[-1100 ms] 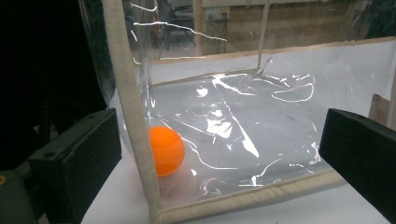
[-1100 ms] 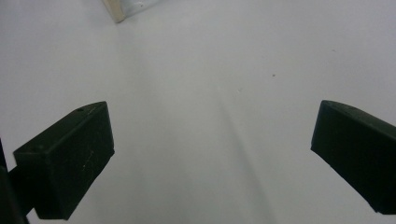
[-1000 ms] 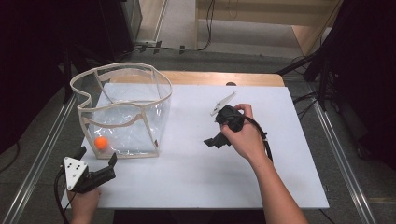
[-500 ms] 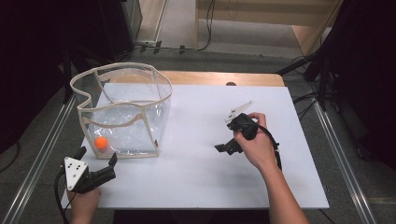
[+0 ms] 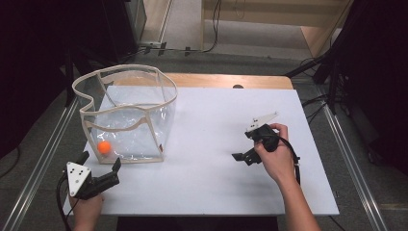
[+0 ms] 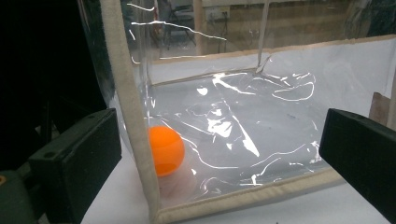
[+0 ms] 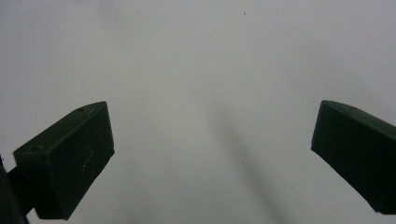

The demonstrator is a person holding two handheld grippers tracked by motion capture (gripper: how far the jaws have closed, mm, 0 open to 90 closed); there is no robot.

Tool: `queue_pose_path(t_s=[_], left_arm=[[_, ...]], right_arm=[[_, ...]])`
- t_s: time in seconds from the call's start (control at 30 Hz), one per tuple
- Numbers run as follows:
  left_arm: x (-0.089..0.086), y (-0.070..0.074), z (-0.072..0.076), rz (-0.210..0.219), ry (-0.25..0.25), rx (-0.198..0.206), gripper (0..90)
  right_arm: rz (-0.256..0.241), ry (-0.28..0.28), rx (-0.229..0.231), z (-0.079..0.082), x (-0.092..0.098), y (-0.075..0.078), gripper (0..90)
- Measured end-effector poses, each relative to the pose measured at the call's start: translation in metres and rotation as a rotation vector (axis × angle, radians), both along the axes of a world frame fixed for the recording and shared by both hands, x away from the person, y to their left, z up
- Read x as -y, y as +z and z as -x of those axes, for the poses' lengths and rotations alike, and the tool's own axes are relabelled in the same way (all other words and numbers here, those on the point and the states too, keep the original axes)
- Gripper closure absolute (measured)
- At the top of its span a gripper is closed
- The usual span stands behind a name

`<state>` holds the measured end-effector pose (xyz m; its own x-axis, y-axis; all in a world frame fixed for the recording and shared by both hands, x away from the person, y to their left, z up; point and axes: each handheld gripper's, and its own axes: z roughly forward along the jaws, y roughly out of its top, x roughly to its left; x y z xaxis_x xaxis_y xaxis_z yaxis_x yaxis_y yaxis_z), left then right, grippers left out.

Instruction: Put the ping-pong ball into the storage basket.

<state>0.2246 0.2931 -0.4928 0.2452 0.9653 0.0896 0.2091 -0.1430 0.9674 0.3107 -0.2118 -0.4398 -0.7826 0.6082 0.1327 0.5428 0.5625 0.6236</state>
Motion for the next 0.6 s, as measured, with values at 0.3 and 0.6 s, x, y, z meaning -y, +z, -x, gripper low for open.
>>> queue_pose_path(t_s=[0.3, 0.6], left_arm=[[0.0, 0.0, 0.0, -0.003, 0.0, -0.002, 0.0], [0.0, 0.0, 0.0, -0.003, 0.001, -0.001, 0.0]], right_arm=[[-0.037, -0.035, 0.04, 0.012, 0.018, -0.003, 0.0], [-0.077, -0.076, 0.062, 0.023, 0.038, -0.011, 0.0]])
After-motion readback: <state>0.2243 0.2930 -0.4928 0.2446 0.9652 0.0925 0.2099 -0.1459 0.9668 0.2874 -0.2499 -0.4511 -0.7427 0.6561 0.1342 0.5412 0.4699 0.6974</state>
